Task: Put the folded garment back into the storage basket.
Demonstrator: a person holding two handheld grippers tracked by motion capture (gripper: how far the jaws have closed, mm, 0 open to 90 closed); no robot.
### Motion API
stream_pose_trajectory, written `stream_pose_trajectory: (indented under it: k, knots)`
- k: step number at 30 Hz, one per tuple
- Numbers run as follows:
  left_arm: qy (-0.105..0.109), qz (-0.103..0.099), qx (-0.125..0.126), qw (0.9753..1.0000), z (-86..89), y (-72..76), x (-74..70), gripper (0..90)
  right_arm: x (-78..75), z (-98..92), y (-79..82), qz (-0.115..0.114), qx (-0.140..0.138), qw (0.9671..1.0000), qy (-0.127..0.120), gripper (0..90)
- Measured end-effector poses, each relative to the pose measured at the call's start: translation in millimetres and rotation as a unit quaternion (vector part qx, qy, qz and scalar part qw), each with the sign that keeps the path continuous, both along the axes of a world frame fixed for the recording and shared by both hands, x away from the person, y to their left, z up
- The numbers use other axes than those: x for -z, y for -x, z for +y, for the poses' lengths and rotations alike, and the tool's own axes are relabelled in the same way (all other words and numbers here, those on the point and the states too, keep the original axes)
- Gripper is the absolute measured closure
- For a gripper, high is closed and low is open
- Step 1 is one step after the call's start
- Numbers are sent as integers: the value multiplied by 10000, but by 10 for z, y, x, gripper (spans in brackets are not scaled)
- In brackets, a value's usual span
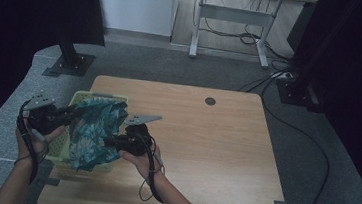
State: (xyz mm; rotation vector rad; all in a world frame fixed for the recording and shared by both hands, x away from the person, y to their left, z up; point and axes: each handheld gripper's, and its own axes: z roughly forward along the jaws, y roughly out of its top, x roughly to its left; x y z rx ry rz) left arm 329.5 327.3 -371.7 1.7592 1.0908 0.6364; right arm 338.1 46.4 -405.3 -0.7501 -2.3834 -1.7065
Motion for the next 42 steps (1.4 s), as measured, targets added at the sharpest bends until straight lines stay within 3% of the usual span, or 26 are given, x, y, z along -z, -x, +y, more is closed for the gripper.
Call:
stream_pose_trajectory:
  k: [11, 25, 33, 42]
  knots:
    - [35, -12, 2, 10000, 78, -82, 51, 761, 80, 109, -110, 76, -5, 10000, 20, 823]
    - [66, 113, 73, 9999, 49, -400, 196, 760, 198, 175, -315, 196, 191, 9996, 80, 823]
    - [109, 39, 83, 9999, 136, -421, 199, 761, 218, 272, -376, 197, 263, 9994, 147, 823]
    - [81, 118, 1, 9999, 258, -413, 238, 760, 320, 494, -396, 229, 217, 9991, 267, 822]
